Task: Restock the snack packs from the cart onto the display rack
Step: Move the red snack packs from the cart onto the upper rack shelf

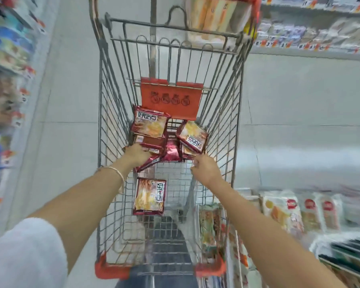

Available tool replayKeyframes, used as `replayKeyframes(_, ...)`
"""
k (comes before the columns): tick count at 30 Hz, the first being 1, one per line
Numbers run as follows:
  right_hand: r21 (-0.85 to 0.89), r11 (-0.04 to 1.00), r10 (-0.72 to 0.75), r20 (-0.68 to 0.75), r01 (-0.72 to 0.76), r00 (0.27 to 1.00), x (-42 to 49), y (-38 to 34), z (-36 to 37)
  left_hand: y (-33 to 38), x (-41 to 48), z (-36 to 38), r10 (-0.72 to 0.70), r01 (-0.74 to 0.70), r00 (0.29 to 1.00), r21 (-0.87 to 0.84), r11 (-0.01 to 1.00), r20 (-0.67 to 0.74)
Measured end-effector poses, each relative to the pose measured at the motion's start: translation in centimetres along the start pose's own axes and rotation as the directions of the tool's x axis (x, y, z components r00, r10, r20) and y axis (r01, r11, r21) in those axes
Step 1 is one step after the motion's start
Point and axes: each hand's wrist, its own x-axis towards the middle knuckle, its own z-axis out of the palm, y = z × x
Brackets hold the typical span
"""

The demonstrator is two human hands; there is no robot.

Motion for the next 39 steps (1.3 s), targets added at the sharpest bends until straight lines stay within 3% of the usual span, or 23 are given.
replayKeyframes(5, 0.212, 0.975, 0.091, -0.105, -0.067, 0.990, 5.1, 0.9, 2.9, -0.3, 6.3, 0.2, -0.108, 0.056, 0.976, -0.260, 0.964, -0.190)
replayKeyframes(10, 0.229, 0.973, 0.013, 0.045, -0.023, 0.999, 8.0, 0.7, 5.3, 2.1, 11.5, -1.5, -0.142, 0.039, 0.963, -0.400, 0.916, -0.230)
replayKeyframes(17, 0.371, 0.928, 0.032, -0.007, -0.027, 0.999, 9.3, 1.8, 6.6, 2.1, 14.8, -1.6, -0.151, 0.094, 0.984, -0.448, 0.889, -0.093)
replayKeyframes(22, 0.502, 0.859, 0.107, 0.009, -0.097, 0.994, 10.1, 1.5, 6.4, 1.0, 14.3, -0.8, -0.112, 0.090, 0.992, -0.290, 0.953, -0.058)
replayKeyframes(24, 0.567, 0.810, 0.173, 0.008, -0.147, 0.985, 10.6, 1.2, 6.3, 1.9, 12.1, -0.4, -0.022, 0.011, 0.999, -0.257, 0.966, -0.043)
replayKeyframes(27, 0.708, 0.679, 0.312, -0.039, -0.195, 0.949, 11.5, 1.2, 5.8, 2.3, 8.8, 0.8, 0.074, -0.115, 0.986, -0.291, 0.950, -0.147)
replayKeyframes(29, 0.724, 0.643, 0.407, -0.044, -0.252, 0.912, 12.1, 1.3, 5.6, 1.4, 6.7, 1.9, 0.024, -0.121, 0.973, -0.422, 0.898, -0.229)
replayKeyframes(31, 0.639, 0.728, 0.397, -0.098, -0.248, 0.912, 13.0, 1.4, 5.9, 0.1, 5.0, 2.6, -0.099, -0.069, 0.973, -0.670, 0.739, -0.209)
replayKeyframes(34, 0.248, 0.959, 0.184, -0.166, -0.140, 0.969, 14.9, 2.0, 6.9, -1.6, 2.8, 3.2, -0.204, 0.021, 0.975, -0.871, 0.490, -0.092)
replayKeyframes(36, 0.058, 0.996, 0.079, -0.098, -0.074, 0.992, 16.4, 2.2, 7.8, -2.1, 1.2, 3.5, -0.191, 0.078, 0.982, -0.920, 0.383, 0.004)
replayKeyframes(39, -0.247, 0.965, 0.084, -0.003, -0.082, 0.996, 18.3, 2.1, 8.7, -2.9, -0.3, 4.3, -0.158, 0.119, 0.985, -0.950, 0.288, 0.075)
